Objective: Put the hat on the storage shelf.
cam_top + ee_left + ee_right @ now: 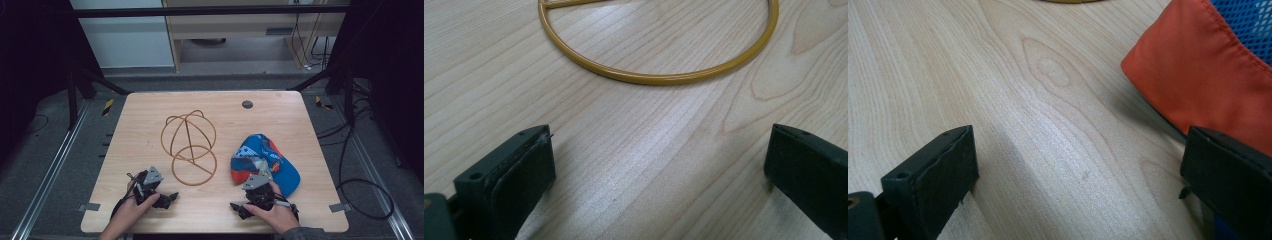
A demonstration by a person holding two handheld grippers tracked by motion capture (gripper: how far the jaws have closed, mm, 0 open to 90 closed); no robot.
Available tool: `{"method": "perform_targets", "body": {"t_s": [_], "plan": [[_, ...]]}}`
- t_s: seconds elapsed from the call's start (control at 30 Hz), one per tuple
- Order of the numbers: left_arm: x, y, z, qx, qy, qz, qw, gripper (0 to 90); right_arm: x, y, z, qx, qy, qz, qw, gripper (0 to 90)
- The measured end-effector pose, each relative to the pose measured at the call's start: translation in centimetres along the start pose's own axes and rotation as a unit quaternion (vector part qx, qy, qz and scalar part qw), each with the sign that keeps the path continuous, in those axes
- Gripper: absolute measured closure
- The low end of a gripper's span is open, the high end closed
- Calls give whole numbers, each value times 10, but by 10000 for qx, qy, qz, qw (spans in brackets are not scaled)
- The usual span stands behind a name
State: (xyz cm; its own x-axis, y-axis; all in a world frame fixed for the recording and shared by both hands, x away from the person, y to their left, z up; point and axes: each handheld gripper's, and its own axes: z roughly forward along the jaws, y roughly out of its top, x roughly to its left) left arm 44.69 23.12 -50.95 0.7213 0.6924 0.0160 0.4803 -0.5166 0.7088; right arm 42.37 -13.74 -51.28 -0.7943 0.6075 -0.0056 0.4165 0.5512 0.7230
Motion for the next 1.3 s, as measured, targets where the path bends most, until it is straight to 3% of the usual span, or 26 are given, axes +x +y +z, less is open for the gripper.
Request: {"method": "perform_targets", "body": {"t_s": [0.3,0.43,0.5,0.6,0.73,0.9,1.13,1.3], "plan": [[0,0,0,4,5,6,10000,0,-1,0,0,-18,-13,-3,10000,29],[0,0,0,-2,4,-9,10000,0,-2,0,-2,-57,-26,61,10000,97],[0,0,0,-1,3,-7,10000,0,-7,-1,-8,-183,157,258,9994,173],[0,0,0,1,5,-7,10000,0,-8,3,-22,-448,156,321,9984,168],[0,0,0,-1,4,-8,10000,0,-10,7,-44,-469,-65,242,9986,150],[-1,0,0,-2,17,-9,10000,0,-19,1,-53,-490,-382,325,9975,149],[-1,0,0,0,13,-9,10000,0,-29,-13,-66,-381,-484,328,9976,168],[-1,0,0,0,17,-10,10000,0,-40,-20,-79,-371,-574,599,9959,172]]}}
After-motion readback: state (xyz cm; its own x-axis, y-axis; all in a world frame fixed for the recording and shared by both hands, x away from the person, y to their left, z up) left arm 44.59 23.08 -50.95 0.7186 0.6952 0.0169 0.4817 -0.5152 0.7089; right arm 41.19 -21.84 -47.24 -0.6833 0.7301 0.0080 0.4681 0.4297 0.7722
